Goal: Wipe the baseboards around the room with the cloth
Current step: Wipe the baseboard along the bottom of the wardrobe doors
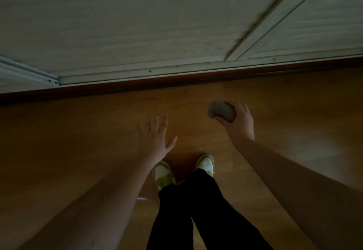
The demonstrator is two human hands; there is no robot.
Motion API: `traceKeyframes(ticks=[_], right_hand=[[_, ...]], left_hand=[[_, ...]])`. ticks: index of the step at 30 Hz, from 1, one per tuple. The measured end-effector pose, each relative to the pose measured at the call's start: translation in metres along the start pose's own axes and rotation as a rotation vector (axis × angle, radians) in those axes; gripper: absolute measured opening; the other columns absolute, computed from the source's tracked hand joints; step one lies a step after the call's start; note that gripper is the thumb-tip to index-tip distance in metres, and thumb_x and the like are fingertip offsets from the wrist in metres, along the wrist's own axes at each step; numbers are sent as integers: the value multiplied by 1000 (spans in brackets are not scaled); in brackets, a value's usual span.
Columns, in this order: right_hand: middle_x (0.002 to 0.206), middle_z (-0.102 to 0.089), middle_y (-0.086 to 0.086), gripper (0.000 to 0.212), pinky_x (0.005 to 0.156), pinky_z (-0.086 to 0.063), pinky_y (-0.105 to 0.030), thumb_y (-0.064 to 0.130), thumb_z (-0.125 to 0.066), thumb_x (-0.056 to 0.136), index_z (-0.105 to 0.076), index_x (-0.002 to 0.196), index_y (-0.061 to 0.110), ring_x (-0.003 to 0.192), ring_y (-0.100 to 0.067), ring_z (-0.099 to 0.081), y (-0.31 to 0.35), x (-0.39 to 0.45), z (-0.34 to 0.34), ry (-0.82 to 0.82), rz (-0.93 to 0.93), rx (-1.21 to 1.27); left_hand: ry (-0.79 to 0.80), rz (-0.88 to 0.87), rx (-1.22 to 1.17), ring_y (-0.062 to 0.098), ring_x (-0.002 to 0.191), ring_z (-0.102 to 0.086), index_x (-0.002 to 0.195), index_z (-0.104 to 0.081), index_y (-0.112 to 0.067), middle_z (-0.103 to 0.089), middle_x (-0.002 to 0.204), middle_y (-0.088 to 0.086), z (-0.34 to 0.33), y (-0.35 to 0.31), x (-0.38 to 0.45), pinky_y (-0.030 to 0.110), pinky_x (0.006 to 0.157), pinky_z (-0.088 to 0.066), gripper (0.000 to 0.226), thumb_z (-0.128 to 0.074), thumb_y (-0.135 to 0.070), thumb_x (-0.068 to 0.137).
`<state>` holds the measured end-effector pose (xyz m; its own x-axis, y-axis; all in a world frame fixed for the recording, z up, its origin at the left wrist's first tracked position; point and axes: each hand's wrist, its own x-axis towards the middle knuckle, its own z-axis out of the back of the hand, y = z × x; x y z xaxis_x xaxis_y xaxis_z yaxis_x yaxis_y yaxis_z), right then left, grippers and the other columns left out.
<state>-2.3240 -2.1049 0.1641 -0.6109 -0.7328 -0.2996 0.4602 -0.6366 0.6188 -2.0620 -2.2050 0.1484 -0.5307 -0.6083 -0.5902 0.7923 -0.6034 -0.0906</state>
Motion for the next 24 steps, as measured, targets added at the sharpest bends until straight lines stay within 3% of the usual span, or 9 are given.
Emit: traceKeyframes(ticks=[8,12,16,18,22,24], right_hand=[[107,-51,13,48,71,-32,-7,28,-81,78,-55,119,30,93,-5,-50,-33,19,3,-34,-49,33],[110,-50,14,49,75,-35,-8,26,-79,80,-54,123,29,95,-3,-49,-61,57,-19,-11,8,75],[114,-53,13,53,77,-36,-8,31,-79,79,-53,126,30,98,-1,-51,-100,98,-31,-34,64,122],[115,-55,14,55,78,-38,-7,35,-79,79,-51,126,32,99,1,-52,-121,118,-43,-23,77,144],[114,-55,20,54,79,-40,-4,35,-80,79,-51,125,36,99,15,-52,-157,153,-86,-5,130,163],[115,-57,17,50,83,-44,-11,33,-79,80,-54,124,33,101,9,-54,-167,169,-115,-7,159,179]], left_hand=[[-59,-21,-24,41,142,-32,156,-4,-21,-24,160,18,-12,-29,20,65,109,-32,90,2,-78,88],[-23,-12,0,39,147,-20,154,11,-26,-12,164,14,-47,-32,53,64,113,-22,91,11,-81,82],[-7,27,2,39,148,-18,153,-4,-22,-15,163,14,-85,-55,91,65,111,-24,93,8,-82,82],[-24,21,-5,39,147,-20,154,-3,-22,-18,162,14,-109,-69,116,64,109,-27,95,5,-84,82],[-7,-57,-29,36,150,-3,154,9,-25,2,165,9,-164,-87,177,64,114,-16,111,-20,-93,71],[11,-69,-77,33,151,-2,156,10,-25,10,165,4,-189,-90,201,57,118,-11,118,-39,-91,71]])
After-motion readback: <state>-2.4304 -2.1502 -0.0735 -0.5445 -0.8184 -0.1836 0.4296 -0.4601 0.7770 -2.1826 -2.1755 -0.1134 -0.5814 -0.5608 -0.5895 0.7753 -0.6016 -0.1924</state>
